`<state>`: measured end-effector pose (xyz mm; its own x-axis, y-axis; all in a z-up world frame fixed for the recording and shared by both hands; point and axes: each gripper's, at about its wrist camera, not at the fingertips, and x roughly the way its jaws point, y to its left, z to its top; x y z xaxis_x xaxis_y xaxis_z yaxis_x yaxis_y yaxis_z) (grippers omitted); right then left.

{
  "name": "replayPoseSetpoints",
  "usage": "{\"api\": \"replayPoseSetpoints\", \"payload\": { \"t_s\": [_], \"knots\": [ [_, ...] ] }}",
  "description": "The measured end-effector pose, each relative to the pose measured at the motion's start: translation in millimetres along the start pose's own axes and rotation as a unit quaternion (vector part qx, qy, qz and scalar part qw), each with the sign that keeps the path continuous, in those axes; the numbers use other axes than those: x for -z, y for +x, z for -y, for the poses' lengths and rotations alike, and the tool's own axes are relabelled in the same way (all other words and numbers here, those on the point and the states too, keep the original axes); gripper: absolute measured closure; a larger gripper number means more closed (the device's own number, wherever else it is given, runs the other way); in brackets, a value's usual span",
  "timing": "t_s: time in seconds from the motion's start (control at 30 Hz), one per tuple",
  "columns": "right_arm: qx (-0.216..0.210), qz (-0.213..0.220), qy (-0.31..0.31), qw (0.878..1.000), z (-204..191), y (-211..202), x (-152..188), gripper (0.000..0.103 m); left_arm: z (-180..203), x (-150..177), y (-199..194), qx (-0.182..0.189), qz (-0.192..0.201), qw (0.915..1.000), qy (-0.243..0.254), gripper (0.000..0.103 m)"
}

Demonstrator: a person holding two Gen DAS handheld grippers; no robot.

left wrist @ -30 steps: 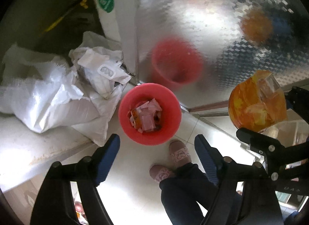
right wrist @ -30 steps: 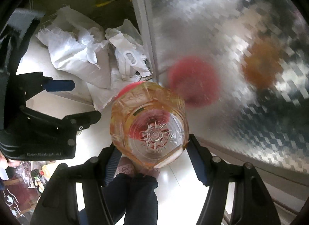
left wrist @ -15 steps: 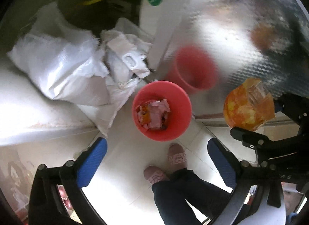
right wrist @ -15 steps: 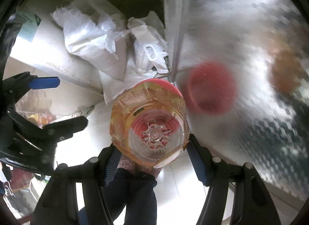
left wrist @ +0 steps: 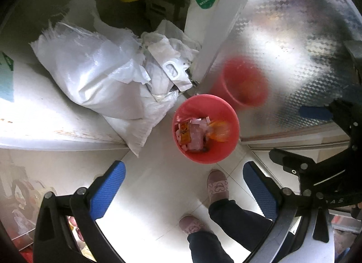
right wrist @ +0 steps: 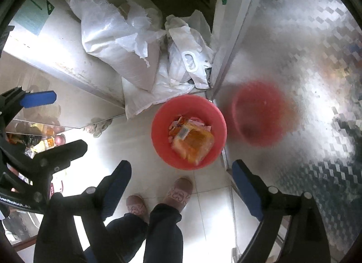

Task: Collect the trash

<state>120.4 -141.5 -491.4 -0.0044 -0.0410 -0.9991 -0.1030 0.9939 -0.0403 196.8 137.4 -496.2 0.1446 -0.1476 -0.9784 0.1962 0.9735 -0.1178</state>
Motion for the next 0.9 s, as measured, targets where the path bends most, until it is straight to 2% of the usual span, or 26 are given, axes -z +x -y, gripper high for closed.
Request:
{"api": "replayPoseSetpoints", "payload": {
  "t_s": [0.27,0.53,0.73,0.9],
  "knots": [
    [0.007,0.032,0.025,0.999,-14.1,-58.2,13.4,0.008,0.0,15.1,-72.3,0.002,0.034,0.9994,0.010,0.000],
    [0.010,0.094,0.045,0.994,-36.5,-164.3,40.1,0.001,14.6,41.4,-193.4,0.003,0.088,0.9955,0.035,0.000],
    [0.017,0.155,0.057,0.986,-56.0,-265.4,66.6,0.001,27.7,51.6,-294.7,0.001,0.148,0.9877,0.049,0.000],
    [0.028,0.209,0.050,0.976,-70.6,-342.4,85.2,0.001,37.1,58.3,-377.2,0.003,0.216,0.9748,0.058,0.000]
  ]
}}
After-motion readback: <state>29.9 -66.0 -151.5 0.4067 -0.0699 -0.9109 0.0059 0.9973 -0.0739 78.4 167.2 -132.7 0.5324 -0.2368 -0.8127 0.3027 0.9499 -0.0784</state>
